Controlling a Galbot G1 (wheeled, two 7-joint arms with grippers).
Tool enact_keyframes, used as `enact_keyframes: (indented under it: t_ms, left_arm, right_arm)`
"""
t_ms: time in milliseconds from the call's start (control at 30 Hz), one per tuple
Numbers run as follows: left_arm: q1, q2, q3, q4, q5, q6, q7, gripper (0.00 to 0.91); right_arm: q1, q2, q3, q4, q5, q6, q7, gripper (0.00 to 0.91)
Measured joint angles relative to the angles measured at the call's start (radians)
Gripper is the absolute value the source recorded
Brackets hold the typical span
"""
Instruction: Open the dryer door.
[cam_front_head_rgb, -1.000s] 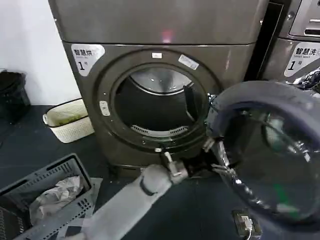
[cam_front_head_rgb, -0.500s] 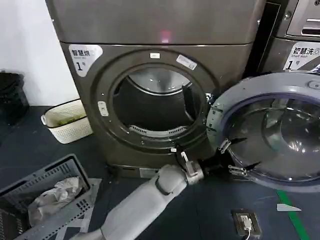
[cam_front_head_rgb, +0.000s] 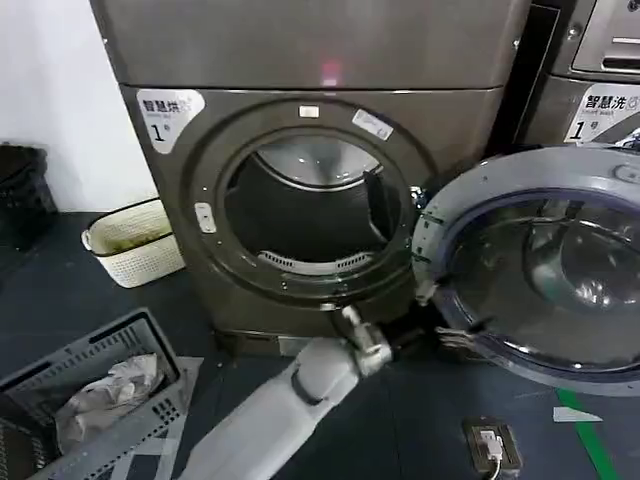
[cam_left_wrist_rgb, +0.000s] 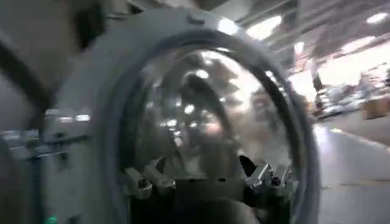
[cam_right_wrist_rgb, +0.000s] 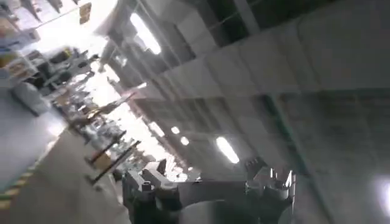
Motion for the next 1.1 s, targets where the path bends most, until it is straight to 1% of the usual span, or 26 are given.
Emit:
enact_keyframes:
  t_ms: [133, 200, 267, 367, 500, 667, 700, 733, 800, 1000, 1100]
  left_arm:
    - [0.096, 0.106, -0.083, -0.142, -0.06, 0.083, -0.12, 0.907]
    - [0.153, 0.163, -0.134, -0.224, -0.082, 0.145, -0.191, 0.907]
    - [0.207, 0.21, -0.187, -0.299, -0.067, 0.208, -0.248, 0.907]
    - [0.3, 0.288, -0.297, -0.409, -0.099, 0.368, -0.348, 0.907]
    - [0.413, 0.385, -0.45, -0.517, -0.195, 0.53, -0.458, 0.907]
    - [0.515, 0.47, -0.63, -0.597, -0.414, 0.727, -0.63, 0.907]
    - [0.534, 0.483, -0.667, -0.609, -0.464, 0.772, -0.666, 0.907]
    - [0.55, 0.495, -0.701, -0.617, -0.502, 0.797, -0.701, 0.907]
    - [0.586, 0.524, -0.77, -0.633, -0.605, 0.815, -0.769, 0.907]
    - [0.682, 0.607, -0.911, -0.609, -0.871, 0.815, -0.941, 0.907]
    - [0.724, 0.655, -0.961, -0.589, -1.021, 0.815, -1.039, 0.907]
  right_arm:
    - [0.004, -0.013, -0.022, -0.008, 0.033, -0.003, -0.002, 0.907]
    - [0.006, -0.023, -0.032, -0.014, 0.054, -0.007, -0.001, 0.907]
    - [0.004, -0.036, -0.044, -0.026, 0.077, -0.002, -0.006, 0.907]
    - [-0.001, -0.052, -0.052, -0.044, 0.079, 0.027, -0.007, 0.907]
    - [-0.001, -0.081, -0.062, -0.093, 0.086, 0.067, -0.008, 0.907]
    - [0.002, -0.117, -0.071, -0.162, 0.139, 0.139, -0.042, 0.907]
    - [0.001, -0.121, -0.075, -0.172, 0.154, 0.143, -0.058, 0.907]
    - [0.001, -0.123, -0.079, -0.177, 0.164, 0.145, -0.072, 0.907]
    - [0.002, -0.125, -0.088, -0.187, 0.181, 0.16, -0.088, 0.907]
    - [0.019, -0.13, -0.127, -0.172, 0.244, 0.172, -0.124, 0.907]
    - [0.027, -0.131, -0.141, -0.166, 0.27, 0.201, -0.146, 0.907]
